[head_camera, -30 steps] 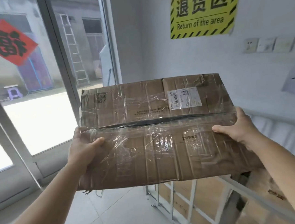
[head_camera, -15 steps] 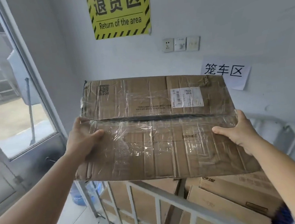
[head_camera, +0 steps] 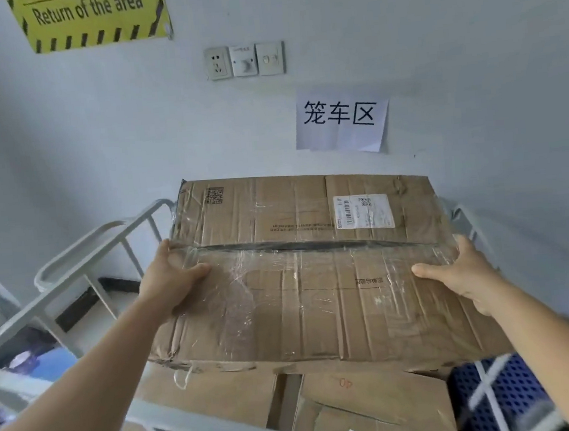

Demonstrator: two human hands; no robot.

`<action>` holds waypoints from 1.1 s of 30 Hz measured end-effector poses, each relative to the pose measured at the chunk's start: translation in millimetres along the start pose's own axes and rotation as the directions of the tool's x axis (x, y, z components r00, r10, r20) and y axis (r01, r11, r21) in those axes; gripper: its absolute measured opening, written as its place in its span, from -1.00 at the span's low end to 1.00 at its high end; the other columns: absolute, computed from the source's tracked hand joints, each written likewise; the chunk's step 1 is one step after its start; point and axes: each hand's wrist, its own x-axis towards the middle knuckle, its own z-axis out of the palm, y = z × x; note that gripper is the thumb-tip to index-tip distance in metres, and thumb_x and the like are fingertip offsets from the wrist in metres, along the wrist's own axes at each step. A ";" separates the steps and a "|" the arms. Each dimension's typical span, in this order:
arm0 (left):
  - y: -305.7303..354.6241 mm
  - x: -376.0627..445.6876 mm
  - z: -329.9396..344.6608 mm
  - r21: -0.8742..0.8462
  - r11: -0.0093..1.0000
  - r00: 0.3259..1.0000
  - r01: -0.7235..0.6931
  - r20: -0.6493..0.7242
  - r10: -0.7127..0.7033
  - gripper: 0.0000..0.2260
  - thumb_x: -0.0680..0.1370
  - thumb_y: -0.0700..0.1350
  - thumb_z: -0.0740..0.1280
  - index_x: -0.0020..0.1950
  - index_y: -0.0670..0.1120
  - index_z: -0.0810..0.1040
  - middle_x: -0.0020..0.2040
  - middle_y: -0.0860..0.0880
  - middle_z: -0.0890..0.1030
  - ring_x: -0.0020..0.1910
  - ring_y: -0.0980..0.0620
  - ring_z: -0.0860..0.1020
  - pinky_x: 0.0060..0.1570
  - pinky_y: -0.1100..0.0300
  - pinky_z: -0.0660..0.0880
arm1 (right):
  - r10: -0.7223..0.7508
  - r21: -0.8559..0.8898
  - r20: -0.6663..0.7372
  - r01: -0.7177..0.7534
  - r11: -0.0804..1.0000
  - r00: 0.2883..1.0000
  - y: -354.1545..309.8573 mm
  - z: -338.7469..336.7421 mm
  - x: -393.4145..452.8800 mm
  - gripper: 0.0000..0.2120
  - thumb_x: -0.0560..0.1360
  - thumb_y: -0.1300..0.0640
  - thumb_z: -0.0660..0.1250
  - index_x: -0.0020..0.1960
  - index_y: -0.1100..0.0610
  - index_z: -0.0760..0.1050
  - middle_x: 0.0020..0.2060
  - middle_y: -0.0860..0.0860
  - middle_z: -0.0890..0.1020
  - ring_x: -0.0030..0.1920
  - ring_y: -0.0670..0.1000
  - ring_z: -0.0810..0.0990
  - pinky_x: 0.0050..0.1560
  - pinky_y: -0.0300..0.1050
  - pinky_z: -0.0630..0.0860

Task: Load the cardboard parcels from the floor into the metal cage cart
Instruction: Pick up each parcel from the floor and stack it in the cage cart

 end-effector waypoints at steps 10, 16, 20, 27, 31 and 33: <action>-40.6 47.7 115.3 0.121 0.992 0.945 0.021 0.323 -0.059 -0.28 0.41 0.05 0.51 0.47 -0.02 0.25 0.24 -0.18 0.49 -0.02 -0.11 0.45 -0.18 0.09 0.43 | 0.350 -0.124 -0.051 -0.353 0.927 0.935 73.1 3.4 11.5 0.08 0.24 -0.06 0.64 0.55 0.04 0.07 0.48 0.09 0.26 0.44 0.16 0.28 0.39 0.12 0.31; -75.8 66.6 168.2 0.192 0.979 0.865 0.065 0.478 -0.151 -0.34 0.36 0.07 0.53 0.35 0.00 0.31 0.03 -0.15 0.55 -0.04 -0.16 0.54 -0.02 -0.03 0.54 | 0.503 -0.167 -0.047 -0.503 0.848 0.863 117.5 19.6 8.4 0.18 0.25 -0.07 0.63 0.60 0.06 -0.07 0.54 0.06 0.16 0.47 0.14 0.25 0.40 0.06 0.30; -92.1 63.8 199.5 0.243 0.969 0.821 0.055 0.541 -0.182 -0.33 0.39 0.02 0.51 0.41 -0.02 0.28 0.05 -0.15 0.55 -0.08 -0.12 0.55 -0.17 0.06 0.50 | 0.591 -0.204 -0.048 -0.587 0.784 0.806 152.1 27.3 8.8 0.17 0.25 -0.07 0.62 0.60 0.06 -0.06 0.53 0.11 0.19 0.47 0.16 0.27 0.39 0.10 0.33; -123.2 55.1 254.7 0.288 0.945 0.749 0.156 0.590 -0.303 -0.24 0.39 -0.08 0.53 0.46 -0.05 0.17 0.05 -0.13 0.47 -0.02 -0.19 0.55 0.01 -0.10 0.56 | 0.681 -0.211 -0.004 -0.667 0.715 0.732 213.9 38.8 29.2 0.20 0.24 -0.04 0.63 0.60 0.03 -0.10 0.56 0.10 0.12 0.49 0.18 0.23 0.41 0.13 0.31; -145.4 47.9 283.2 0.307 0.924 0.734 0.227 0.570 -0.369 -0.29 0.32 -0.18 0.58 0.37 -0.08 0.29 0.10 -0.18 0.51 0.00 -0.19 0.55 0.02 -0.14 0.56 | 0.720 -0.196 0.012 -0.705 0.682 0.694 249.7 47.2 42.8 0.16 0.29 0.04 0.62 0.60 0.00 -0.12 0.55 0.10 0.11 0.49 0.20 0.22 0.39 0.17 0.32; -157.5 38.1 292.2 0.342 0.907 0.730 0.244 0.551 -0.404 -0.29 0.29 -0.20 0.60 0.33 -0.11 0.31 0.09 -0.16 0.52 0.01 -0.16 0.54 0.06 -0.14 0.54 | 0.731 -0.204 0.004 -0.714 0.669 0.683 267.4 51.5 47.5 0.13 0.24 0.03 0.63 0.57 -0.01 -0.04 0.52 0.12 0.19 0.44 0.21 0.30 0.35 0.20 0.37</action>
